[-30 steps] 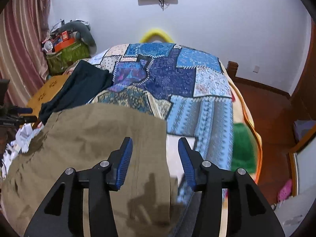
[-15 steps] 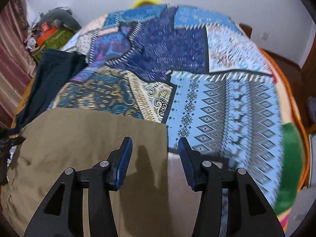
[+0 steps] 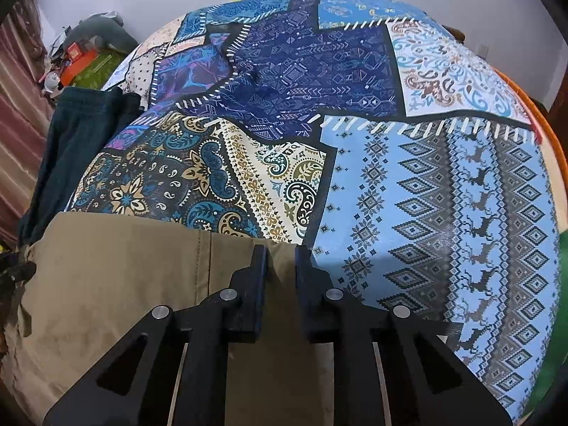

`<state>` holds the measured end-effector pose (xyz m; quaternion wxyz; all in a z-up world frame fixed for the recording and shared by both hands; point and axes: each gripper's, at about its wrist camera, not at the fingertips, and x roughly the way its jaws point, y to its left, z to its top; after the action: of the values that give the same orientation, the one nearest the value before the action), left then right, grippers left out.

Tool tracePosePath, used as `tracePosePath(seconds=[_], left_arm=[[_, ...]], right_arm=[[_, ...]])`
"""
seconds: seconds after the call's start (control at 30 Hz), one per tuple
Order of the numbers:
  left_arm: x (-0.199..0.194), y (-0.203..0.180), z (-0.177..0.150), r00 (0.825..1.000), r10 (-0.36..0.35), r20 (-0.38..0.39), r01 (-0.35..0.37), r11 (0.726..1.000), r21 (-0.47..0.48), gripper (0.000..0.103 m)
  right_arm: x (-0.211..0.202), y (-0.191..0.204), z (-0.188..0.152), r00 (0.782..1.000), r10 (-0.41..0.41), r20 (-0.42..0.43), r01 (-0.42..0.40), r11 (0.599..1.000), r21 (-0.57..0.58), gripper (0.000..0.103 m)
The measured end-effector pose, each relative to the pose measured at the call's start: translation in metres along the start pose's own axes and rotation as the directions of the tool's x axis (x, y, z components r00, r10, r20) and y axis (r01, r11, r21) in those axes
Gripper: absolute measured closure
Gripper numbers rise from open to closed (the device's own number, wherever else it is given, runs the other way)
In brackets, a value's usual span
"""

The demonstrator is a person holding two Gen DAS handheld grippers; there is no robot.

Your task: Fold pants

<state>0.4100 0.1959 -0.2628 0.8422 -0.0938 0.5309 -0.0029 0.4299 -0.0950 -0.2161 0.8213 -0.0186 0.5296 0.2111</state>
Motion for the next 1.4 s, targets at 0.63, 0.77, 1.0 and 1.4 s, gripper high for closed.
tracePosePath(seconds=[0.63, 0.77, 1.0, 1.4], left_arm=[[-0.144, -0.041, 0.016, 0.962, 0.096, 0.255, -0.128, 0.985, 0.114, 0.054], [-0.157, -0.046, -0.003, 0.963, 0.087, 0.255, -0.124, 0.984, 0.132, 0.054], [-0.175, -0.056, -0.055, 0.97, 0.052, 0.238, -0.094, 0.981, 0.168, 0.054], [-0.185, -0.071, -0.144, 0.975, 0.057, 0.213, -0.102, 0.973, 0.208, 0.053]], right_arm=[[-0.193, 0.047, 0.042, 0.922, -0.046, 0.384, 0.09, 0.991, -0.097, 0.097], [-0.216, 0.051, 0.014, 0.917, -0.025, 0.399, 0.07, 0.992, -0.1, 0.097], [-0.243, 0.048, -0.042, 0.918, -0.002, 0.396, 0.044, 0.994, -0.098, 0.097], [-0.258, 0.047, -0.149, 0.94, 0.009, 0.34, 0.018, 0.997, -0.076, 0.097]])
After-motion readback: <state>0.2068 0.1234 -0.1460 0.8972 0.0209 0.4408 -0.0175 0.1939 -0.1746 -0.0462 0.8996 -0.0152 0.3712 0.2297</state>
